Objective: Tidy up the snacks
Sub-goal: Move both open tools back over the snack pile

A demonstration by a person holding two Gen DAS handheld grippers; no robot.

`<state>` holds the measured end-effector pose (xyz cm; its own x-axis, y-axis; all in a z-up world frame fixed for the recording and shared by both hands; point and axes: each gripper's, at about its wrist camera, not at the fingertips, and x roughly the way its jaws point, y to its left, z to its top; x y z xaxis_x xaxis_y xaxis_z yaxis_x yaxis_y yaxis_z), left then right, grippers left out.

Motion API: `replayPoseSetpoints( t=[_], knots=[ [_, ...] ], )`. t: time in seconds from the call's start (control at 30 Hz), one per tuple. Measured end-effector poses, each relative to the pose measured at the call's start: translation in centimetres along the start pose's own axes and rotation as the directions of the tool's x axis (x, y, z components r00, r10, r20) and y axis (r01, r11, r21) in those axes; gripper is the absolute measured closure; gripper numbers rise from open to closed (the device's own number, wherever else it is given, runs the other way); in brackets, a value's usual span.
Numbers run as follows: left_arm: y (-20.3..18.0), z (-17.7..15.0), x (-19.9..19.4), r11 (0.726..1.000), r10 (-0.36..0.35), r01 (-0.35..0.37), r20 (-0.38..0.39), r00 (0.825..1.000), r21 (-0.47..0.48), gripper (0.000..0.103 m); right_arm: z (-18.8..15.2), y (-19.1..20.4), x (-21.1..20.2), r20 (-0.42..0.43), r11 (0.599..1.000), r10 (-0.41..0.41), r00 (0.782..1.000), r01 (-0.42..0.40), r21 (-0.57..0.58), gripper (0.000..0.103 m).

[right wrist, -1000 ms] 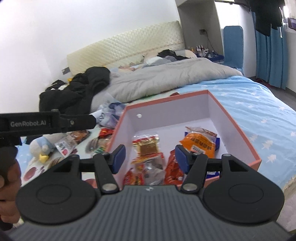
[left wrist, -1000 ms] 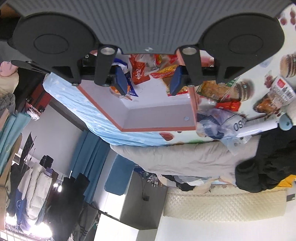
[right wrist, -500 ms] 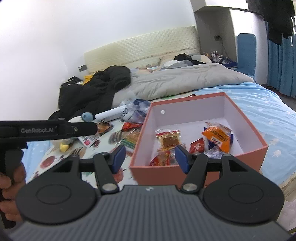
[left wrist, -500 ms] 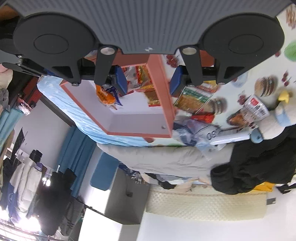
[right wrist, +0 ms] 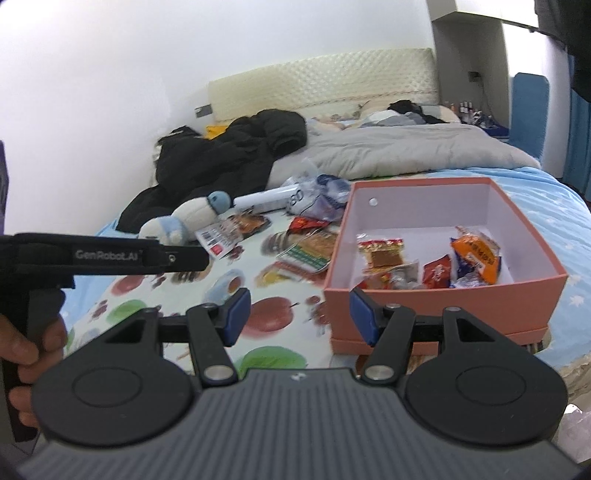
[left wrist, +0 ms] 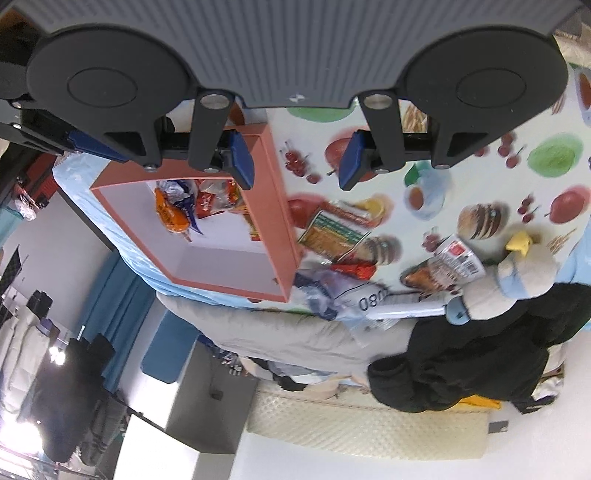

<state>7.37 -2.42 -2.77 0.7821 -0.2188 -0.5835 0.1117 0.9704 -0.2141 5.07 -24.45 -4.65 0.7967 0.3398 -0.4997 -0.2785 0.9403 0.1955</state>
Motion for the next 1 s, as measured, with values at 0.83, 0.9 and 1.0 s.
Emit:
replayPoseSetpoints(
  t=[0.83, 0.9, 1.0],
  knots=[
    [8.0, 1.1, 7.5, 0.993, 0.056, -0.061, -0.049, 0.997, -0.103, 0.024, 1.0, 3.3, 7.4, -0.028, 0.996, -0.034, 0.999, 0.032, -0.087, 0.042],
    [8.9, 1.1, 8.7, 0.991, 0.053, -0.059, -0.052, 0.997, -0.117, 0.024, 1.2, 3.8, 7.9, -0.021, 0.992, -0.04, 0.999, 0.037, -0.121, 0.043],
    [10.3, 1.2, 10.7, 0.989, 0.056, -0.064, -0.061, 0.997, -0.132, 0.024, 1.1, 4.8, 8.9, -0.01, 0.98, -0.052, 0.999, 0.049, -0.191, 0.043]
  ],
)
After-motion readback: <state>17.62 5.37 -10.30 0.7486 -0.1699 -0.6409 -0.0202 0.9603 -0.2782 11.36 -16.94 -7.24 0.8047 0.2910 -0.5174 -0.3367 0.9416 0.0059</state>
